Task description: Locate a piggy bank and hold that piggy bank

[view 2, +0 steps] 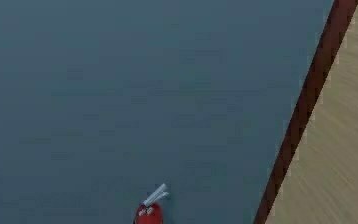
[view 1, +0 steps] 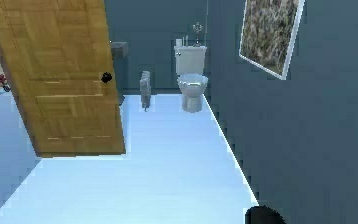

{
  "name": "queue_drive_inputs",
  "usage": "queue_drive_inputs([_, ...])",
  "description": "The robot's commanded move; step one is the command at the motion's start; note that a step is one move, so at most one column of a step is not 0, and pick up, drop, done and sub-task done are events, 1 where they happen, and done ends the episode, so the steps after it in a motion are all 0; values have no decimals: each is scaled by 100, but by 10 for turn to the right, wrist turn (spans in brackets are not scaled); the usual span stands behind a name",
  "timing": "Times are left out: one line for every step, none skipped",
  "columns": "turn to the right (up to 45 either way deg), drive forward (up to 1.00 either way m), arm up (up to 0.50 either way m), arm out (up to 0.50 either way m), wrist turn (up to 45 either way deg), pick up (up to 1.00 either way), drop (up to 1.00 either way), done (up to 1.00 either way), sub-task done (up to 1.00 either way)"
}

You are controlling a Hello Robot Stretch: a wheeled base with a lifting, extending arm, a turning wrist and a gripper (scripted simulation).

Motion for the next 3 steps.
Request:
queue_drive_inputs([0, 45, 0, 0, 0, 0, 0, 0, 0])
queue_drive_inputs([-450, 0, 0, 0, 0, 0, 0, 0, 0])
queue_drive_inputs([-270, 0, 0, 0, 0, 0, 0, 0, 0])
